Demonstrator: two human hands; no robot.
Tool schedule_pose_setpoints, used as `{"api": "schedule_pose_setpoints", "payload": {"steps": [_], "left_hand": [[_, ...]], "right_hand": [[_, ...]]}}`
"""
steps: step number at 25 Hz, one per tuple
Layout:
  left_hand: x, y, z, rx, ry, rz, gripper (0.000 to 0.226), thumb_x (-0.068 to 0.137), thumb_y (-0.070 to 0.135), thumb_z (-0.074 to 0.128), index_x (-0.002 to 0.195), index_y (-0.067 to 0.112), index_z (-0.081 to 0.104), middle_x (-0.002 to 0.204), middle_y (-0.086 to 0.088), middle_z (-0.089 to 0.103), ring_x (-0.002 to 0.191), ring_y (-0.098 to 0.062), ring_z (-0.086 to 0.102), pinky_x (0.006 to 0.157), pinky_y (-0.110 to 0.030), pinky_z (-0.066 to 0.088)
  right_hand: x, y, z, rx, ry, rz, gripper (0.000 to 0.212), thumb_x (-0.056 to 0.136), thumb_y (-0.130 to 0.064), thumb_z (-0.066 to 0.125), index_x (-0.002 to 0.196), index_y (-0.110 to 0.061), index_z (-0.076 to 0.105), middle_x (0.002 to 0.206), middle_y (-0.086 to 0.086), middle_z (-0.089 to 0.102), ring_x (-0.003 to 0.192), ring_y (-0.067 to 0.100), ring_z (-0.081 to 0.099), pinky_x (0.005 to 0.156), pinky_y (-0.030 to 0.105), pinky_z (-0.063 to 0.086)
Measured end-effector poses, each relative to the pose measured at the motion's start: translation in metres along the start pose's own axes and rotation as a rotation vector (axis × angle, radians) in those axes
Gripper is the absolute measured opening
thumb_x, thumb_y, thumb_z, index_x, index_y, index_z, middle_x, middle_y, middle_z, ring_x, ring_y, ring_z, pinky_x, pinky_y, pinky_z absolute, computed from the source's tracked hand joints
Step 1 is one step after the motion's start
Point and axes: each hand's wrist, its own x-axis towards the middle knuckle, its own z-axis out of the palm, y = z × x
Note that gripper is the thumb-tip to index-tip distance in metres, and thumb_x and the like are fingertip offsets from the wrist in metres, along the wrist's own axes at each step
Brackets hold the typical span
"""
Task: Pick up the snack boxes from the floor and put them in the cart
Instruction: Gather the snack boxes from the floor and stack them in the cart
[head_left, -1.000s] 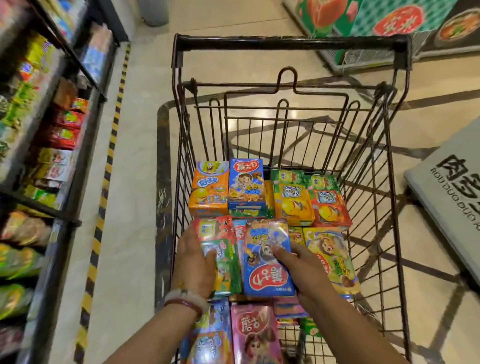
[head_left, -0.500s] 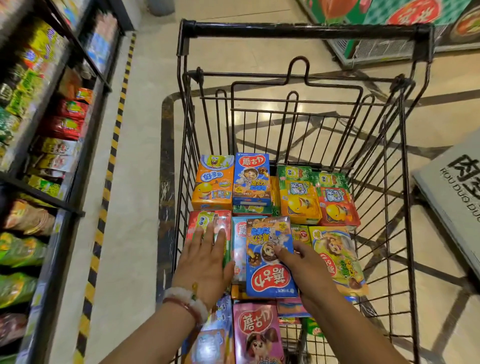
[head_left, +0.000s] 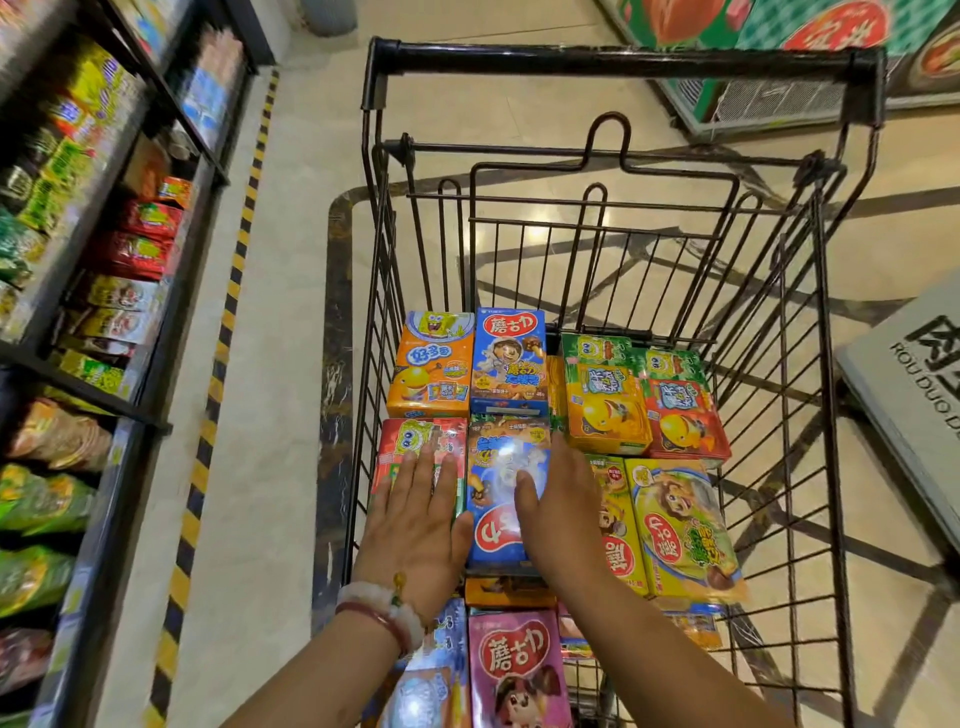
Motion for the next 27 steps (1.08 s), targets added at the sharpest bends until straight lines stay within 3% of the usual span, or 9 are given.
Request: {"api": "schedule_pose_setpoints", "payload": {"steps": [2,5,8,10,14,18,23,25,27], "left_hand": [[0.004,-0.001,0.001,0.013,-0.071,0.023,0.064,0.100,0.043,0.010,0.127,0.007,0.056,0.128,-0.016,0.059,0.115,-0.031,0.060,0.099,-0.038,0.025],[0.011,-0.001,-0.004,-0.010,-0.018,-0.008,0.074,0.098,0.047,0.001,0.133,0.006,0.052,0.137,-0.016,0.051,0.124,-0.031,0.053,0.105,-0.036,0.019],[0.012,-0.002,-0.005,0.006,0.027,-0.005,0.077,0.086,0.053,-0.012,0.152,0.015,0.002,0.159,-0.008,-0.001,0.147,-0.023,0.002,0.115,-0.034,-0.008],[0.013,-0.003,-0.008,-0.027,-0.024,-0.027,0.064,0.097,0.051,0.004,0.151,0.018,-0.009,0.159,-0.003,-0.014,0.146,-0.019,-0.012,0.116,-0.034,-0.009],[0.004,-0.005,-0.036,-0.085,0.022,0.036,0.062,0.101,0.045,0.025,0.152,0.019,0.002,0.160,-0.003,-0.004,0.147,-0.020,-0.004,0.117,-0.033,-0.001],[-0.022,-0.013,-0.078,-0.098,0.147,0.122,0.061,0.098,0.045,0.029,0.151,0.021,0.011,0.159,-0.001,0.004,0.146,-0.017,0.004,0.116,-0.031,0.005],[-0.081,-0.041,-0.155,-0.081,0.299,0.270,0.086,0.074,0.069,0.009,0.149,0.027,0.021,0.156,0.003,0.023,0.142,-0.015,0.022,0.112,-0.030,0.017],[-0.114,-0.056,-0.185,-0.042,0.311,0.270,0.108,0.059,0.088,0.000,0.149,0.031,0.017,0.157,0.006,0.017,0.144,-0.014,0.016,0.114,-0.031,0.012],[-0.146,-0.065,-0.208,0.033,0.307,0.233,0.127,0.041,0.093,-0.022,0.150,0.035,0.010,0.159,0.008,0.006,0.145,-0.012,0.007,0.116,-0.033,0.007]], "right_hand": [[0.001,0.003,0.004,-0.192,0.132,-0.257,0.048,0.090,-0.015,0.051,0.137,-0.006,0.048,0.139,0.017,0.048,0.124,0.038,0.050,0.099,0.044,0.044],[0.008,0.006,0.011,-0.368,0.136,-0.388,0.048,0.072,-0.018,0.058,0.117,-0.003,0.066,0.122,0.021,0.062,0.107,0.041,0.063,0.076,0.047,0.055],[0.008,0.000,0.008,-0.407,0.049,-0.365,0.045,0.072,-0.014,0.068,0.116,-0.001,0.066,0.121,0.023,0.063,0.108,0.042,0.062,0.075,0.048,0.055],[0.007,-0.001,0.005,-0.440,0.001,-0.363,0.047,0.072,-0.013,0.076,0.116,-0.001,0.066,0.121,0.023,0.062,0.108,0.043,0.062,0.079,0.049,0.054],[0.006,-0.018,-0.015,-0.511,-0.053,-0.412,0.043,0.073,-0.022,0.062,0.111,-0.003,0.068,0.117,0.023,0.065,0.105,0.043,0.063,0.083,0.050,0.053],[-0.019,-0.054,-0.051,-0.475,-0.058,-0.531,0.051,0.092,-0.027,0.050,0.139,-0.011,0.047,0.147,0.019,0.040,0.135,0.040,0.036,0.110,0.047,0.030],[-0.072,-0.117,-0.114,-0.553,-0.101,-0.693,0.063,0.095,-0.035,0.051,0.150,-0.021,0.026,0.159,0.007,0.017,0.147,0.027,0.014,0.115,0.040,0.019],[-0.099,-0.142,-0.138,-0.594,-0.019,-0.803,0.067,0.087,-0.048,0.049,0.146,-0.019,0.037,0.153,0.014,0.031,0.141,0.035,0.028,0.111,0.053,0.030],[-0.127,-0.163,-0.157,-0.682,-0.016,-0.828,0.081,0.080,-0.067,0.028,0.150,-0.027,0.026,0.158,0.011,0.018,0.145,0.032,0.016,0.117,0.051,0.016]]}}
